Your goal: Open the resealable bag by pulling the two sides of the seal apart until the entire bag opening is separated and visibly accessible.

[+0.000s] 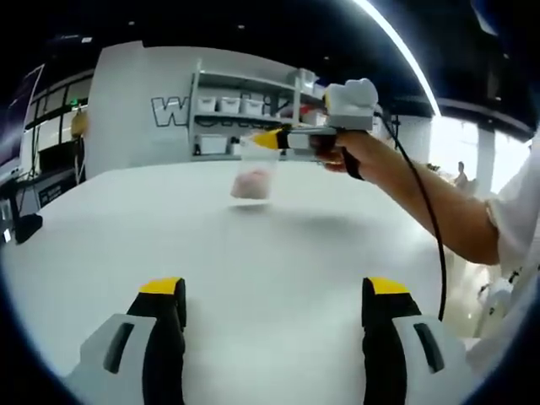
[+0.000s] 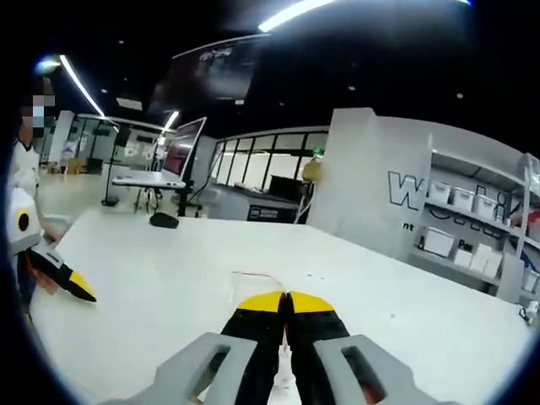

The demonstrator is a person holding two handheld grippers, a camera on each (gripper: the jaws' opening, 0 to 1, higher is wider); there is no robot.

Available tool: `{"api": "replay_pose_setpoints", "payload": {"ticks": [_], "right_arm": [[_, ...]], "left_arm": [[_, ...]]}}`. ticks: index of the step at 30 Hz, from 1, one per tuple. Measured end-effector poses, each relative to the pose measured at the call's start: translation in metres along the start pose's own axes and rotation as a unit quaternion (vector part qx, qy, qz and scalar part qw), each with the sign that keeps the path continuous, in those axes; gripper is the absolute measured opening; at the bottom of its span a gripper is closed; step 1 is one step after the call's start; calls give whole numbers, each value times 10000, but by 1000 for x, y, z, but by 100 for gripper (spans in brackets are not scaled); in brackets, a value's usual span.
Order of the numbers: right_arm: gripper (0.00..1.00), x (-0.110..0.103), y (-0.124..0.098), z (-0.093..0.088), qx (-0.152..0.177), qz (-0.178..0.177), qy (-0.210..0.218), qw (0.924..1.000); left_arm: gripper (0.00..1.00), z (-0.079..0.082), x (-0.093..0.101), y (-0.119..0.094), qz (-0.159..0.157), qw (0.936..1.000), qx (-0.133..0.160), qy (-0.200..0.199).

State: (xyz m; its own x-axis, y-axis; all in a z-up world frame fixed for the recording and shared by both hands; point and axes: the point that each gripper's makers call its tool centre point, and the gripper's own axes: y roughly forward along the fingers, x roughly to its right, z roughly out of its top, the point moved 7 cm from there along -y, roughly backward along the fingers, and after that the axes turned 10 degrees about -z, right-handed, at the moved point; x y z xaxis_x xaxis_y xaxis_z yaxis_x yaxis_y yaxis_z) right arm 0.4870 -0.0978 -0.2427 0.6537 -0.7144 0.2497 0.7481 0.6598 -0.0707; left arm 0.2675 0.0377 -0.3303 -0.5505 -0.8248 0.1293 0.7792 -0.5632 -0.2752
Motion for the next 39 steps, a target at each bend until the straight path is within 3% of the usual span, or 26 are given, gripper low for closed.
{"api": "replay_pose_setpoints", "payload": {"ticks": [29,39], "right_arm": [[0,42,54,-6,-94,-246,439,9987],[0,52,72,-15,-236,-339,415,9983]], "left_arm": [[85,-3,-4,1,-29,9999,-22,-117],[84,-2,-7,0,-50,9997,36,-240]]}}
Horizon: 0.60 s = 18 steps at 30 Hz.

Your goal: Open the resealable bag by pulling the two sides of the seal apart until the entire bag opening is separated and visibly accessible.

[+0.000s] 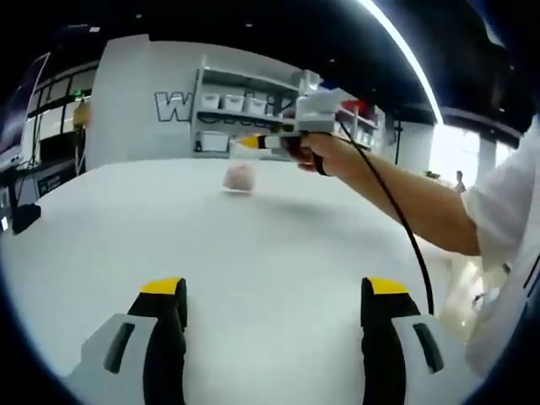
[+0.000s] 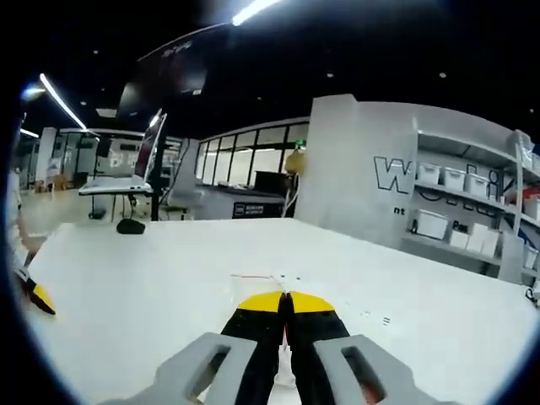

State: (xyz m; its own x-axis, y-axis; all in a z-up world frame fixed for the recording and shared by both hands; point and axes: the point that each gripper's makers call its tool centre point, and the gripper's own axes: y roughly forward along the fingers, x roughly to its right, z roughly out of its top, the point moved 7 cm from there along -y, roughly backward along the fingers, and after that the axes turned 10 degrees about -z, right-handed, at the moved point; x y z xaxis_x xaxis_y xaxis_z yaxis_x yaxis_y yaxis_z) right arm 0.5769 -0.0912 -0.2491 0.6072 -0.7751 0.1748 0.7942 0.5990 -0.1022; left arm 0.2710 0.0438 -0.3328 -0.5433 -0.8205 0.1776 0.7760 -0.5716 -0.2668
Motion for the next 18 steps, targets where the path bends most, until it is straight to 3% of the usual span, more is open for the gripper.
{"api": "replay_pose_setpoints", "payload": {"ticks": [10,14,18], "right_arm": [[0,7,21,-3,-73,-108,-58,9999],[0,1,16,-11,-127,-20,87,9999],[0,-9,2,-23,-307,-7,-42,9995]], "left_arm": [[84,-1,1,1,31,10000,-43,9],[84,-1,1,1,44,10000,-54,12],[84,-1,1,2,35,10000,-52,16]]}}
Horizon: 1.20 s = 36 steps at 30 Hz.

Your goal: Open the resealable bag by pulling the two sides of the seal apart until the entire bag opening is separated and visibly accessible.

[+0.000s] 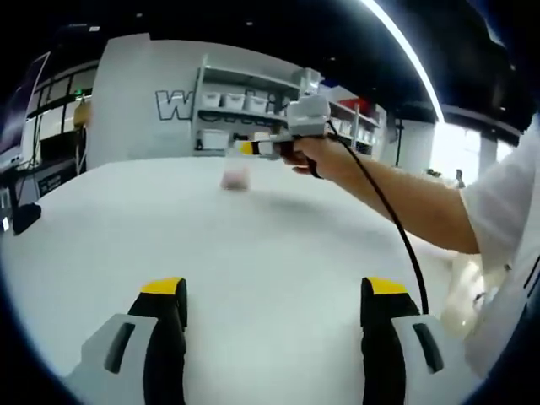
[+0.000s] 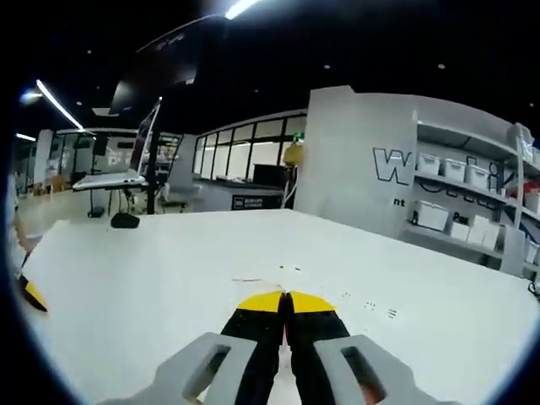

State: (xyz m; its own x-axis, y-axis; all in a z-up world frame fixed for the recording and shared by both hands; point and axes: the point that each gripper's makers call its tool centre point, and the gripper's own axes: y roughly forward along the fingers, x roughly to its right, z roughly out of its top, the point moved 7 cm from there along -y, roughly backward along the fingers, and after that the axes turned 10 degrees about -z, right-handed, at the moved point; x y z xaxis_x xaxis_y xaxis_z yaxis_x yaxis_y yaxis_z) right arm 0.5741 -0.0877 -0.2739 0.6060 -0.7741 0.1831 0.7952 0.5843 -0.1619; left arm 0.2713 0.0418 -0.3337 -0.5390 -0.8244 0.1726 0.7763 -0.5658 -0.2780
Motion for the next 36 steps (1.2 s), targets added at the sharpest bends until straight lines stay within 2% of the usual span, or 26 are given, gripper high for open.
{"api": "replay_pose_setpoints", "payload": {"ticks": [11,13,19,21,24,26,30,32,36], "right_arm": [[3,-22,-38,-13,-218,32,-353,9991],[3,-18,-36,-15,-240,26,-370,9990],[3,-21,-56,-17,-208,-89,-184,9996],[3,-17,-53,-19,-198,-127,-106,9997],[4,-21,-60,-21,-174,-201,81,9996],[7,-22,-64,-24,-169,-239,159,9994],[21,-25,-64,-29,-111,-345,313,9989],[26,-26,-63,-33,-99,-393,345,9986],[42,-24,-61,-40,-83,-569,534,9969]], "left_arm": [[84,0,1,0,-22,10000,51,38],[84,0,1,-1,-27,10000,63,45],[83,1,1,-2,-9,9999,129,38],[82,2,0,-2,23,9999,155,36],[82,5,-3,-2,137,9997,207,40],[83,8,-5,-2,242,9994,218,146],[85,9,-12,4,431,9983,153,365],[86,7,-16,10,456,9981,79,401],[87,6,-13,12,424,9982,39,425]]}}
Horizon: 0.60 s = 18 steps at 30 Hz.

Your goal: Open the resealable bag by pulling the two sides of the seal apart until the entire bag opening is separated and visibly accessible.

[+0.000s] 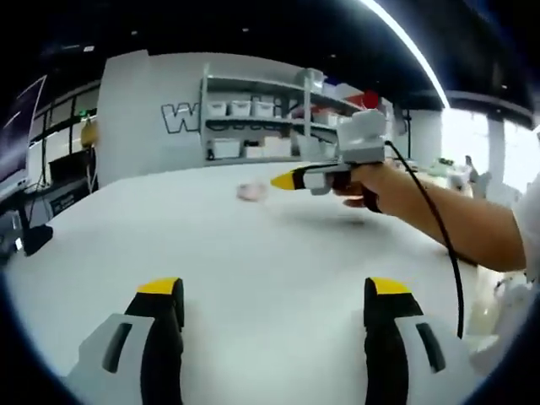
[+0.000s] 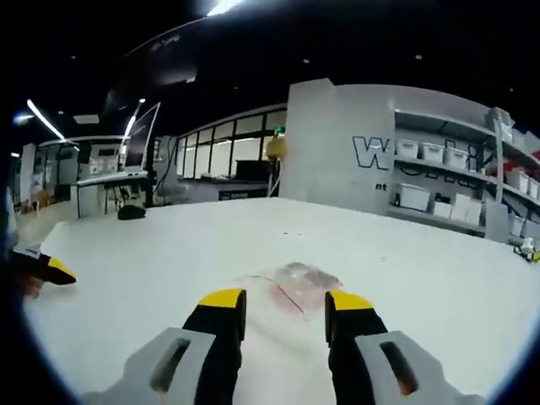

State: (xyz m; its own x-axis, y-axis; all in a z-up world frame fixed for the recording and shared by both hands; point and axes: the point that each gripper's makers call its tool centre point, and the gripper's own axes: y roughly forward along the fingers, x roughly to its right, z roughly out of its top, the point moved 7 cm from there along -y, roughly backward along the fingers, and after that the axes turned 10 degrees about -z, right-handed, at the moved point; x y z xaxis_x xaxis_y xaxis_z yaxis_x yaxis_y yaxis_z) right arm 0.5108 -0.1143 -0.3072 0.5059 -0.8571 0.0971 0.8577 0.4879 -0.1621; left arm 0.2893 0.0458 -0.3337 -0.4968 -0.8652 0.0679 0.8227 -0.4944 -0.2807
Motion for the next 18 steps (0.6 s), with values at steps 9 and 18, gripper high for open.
{"api": "replay_pose_setpoints", "payload": {"ticks": [9,18], "right_arm": [[92,14,1,-11,169,-622,519,9966],[100,11,-4,-13,233,-671,610,9956]], "left_arm": [[88,0,-3,0,39,10000,-49,35],[100,7,-11,2,368,9992,123,-58]]}}
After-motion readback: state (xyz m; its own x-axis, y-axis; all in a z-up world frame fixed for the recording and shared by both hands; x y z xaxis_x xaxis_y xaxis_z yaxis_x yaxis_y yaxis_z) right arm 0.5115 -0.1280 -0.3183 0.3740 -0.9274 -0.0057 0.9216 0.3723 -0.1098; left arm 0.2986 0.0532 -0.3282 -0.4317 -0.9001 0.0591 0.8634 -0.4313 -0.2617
